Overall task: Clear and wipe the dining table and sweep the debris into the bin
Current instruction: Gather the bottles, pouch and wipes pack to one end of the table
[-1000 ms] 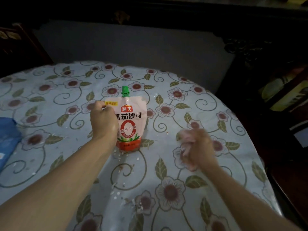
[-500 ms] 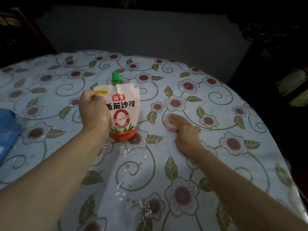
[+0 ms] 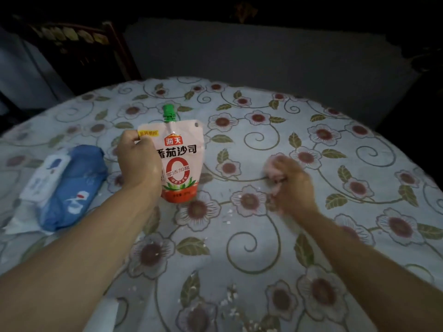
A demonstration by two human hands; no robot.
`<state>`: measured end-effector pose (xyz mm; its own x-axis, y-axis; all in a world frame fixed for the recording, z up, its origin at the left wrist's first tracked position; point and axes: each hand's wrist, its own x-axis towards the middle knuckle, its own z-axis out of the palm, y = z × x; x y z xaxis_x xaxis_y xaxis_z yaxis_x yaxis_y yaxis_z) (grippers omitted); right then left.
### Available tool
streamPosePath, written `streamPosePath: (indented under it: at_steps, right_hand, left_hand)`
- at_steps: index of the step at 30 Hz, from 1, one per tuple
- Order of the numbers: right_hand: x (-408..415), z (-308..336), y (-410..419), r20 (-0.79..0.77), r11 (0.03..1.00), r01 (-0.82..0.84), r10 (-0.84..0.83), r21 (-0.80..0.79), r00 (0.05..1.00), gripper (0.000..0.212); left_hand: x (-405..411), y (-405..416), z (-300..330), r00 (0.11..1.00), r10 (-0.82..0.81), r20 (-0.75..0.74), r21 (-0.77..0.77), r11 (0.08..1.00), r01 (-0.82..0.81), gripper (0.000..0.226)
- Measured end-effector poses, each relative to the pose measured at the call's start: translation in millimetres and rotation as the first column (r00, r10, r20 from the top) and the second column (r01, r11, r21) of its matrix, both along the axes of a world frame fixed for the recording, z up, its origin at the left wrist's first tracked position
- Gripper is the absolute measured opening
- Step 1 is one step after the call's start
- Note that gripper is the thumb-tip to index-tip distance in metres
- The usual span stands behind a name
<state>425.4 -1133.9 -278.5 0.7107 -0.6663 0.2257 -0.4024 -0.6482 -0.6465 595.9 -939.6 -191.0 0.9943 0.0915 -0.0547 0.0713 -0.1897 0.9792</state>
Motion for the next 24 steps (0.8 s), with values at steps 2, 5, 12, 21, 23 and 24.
streamPosePath:
  at_steps: [2, 5, 12, 21, 23, 24]
  right_hand:
    - [11, -18, -17, -0.104, 0.986, 0.168, -0.167, 0.007, 0.981, 0.045]
    - [26, -29, -9, -0.130, 0.982, 0.187, -0.185, 0.005, 0.974, 0.059]
    - [-15, -30, 152, -0.066, 0.787, -0.612, 0.617, 0.079, 0.784, 0.031]
    - [64, 7, 88, 0.053, 0.977, -0.206, 0.203, 0.059, 0.978, 0.020]
    - [98, 2, 54, 0.006, 0.999, 0.000, 0.000, 0.034, 1.000, 0.020]
    - [111, -6, 42, -0.085, 0.998, 0.056, -0.058, -0.025, 0.995, 0.021]
  left_hand:
    - [8, 9, -3, 1.000, 0.006, -0.001, -0.007, 1.000, -0.006, 0.024]
    - [15, 21, -5, 1.000, 0.014, -0.012, -0.021, 1.000, -0.014, 0.030]
    - [18, 48, 0, 0.999, 0.032, -0.024, -0.021, 0.999, -0.033, 0.029]
    - [44, 76, 5, 0.994, 0.113, -0.014, -0.034, 0.993, -0.113, 0.021]
    - [50, 81, 3, 0.994, 0.112, -0.008, -0.031, 0.993, -0.112, 0.020]
    - [54, 84, 2, 0.994, 0.109, -0.005, -0.029, 0.994, -0.109, 0.020]
